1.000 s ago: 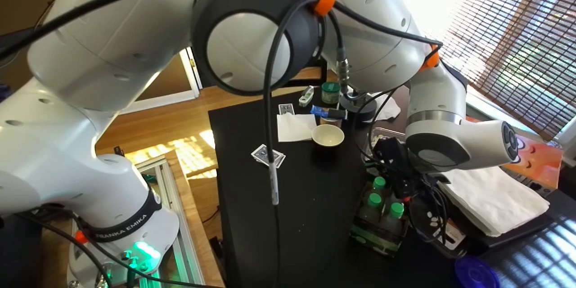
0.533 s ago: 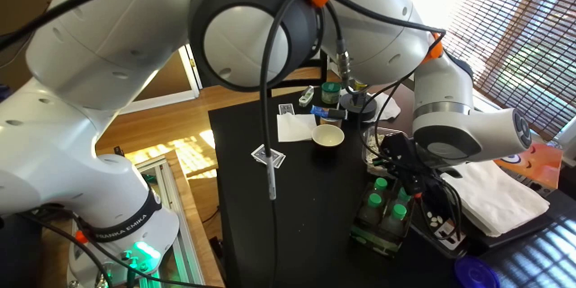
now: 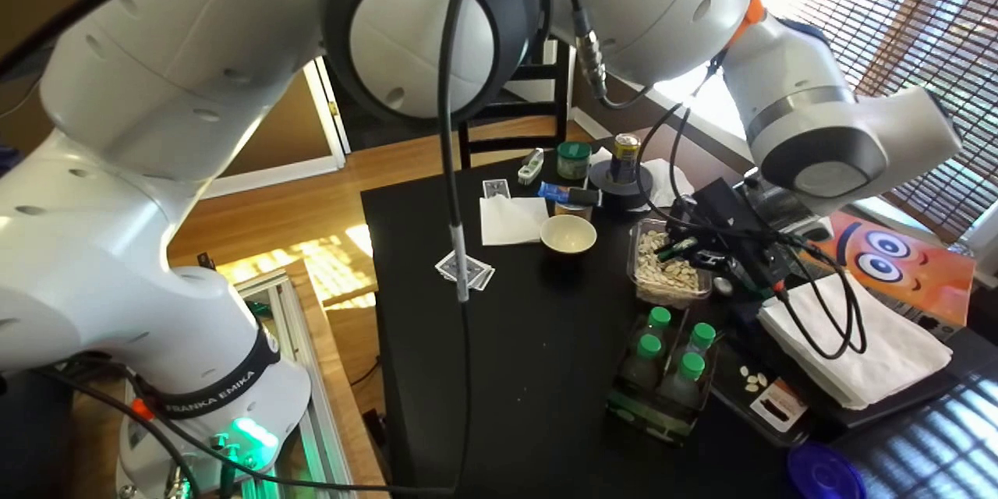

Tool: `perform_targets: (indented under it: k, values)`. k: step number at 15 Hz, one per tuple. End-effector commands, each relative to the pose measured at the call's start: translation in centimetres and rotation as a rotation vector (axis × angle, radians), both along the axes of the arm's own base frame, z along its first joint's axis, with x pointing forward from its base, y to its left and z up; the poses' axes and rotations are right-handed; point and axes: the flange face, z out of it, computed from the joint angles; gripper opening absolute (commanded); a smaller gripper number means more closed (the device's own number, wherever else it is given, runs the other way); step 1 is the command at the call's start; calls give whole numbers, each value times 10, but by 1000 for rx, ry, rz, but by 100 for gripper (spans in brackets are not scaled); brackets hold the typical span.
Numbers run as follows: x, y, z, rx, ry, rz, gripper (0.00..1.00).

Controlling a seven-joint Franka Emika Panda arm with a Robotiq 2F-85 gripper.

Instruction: Put a spoonful of the clear lunchbox's contents into the bowl

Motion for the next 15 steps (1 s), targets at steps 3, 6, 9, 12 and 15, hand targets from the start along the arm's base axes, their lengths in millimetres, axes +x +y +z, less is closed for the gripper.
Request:
perform_targets:
  k: [3,6,9,12,15]
  values:
    - [-1,12,8,-29,56,116,11]
    - [2,22,1,-42,109,114,3]
    - [-7,35,-13,36,268,211,3]
    - [-11,39,-21,63,394,266,3]
    - [-5,32,-31,37,460,162,3]
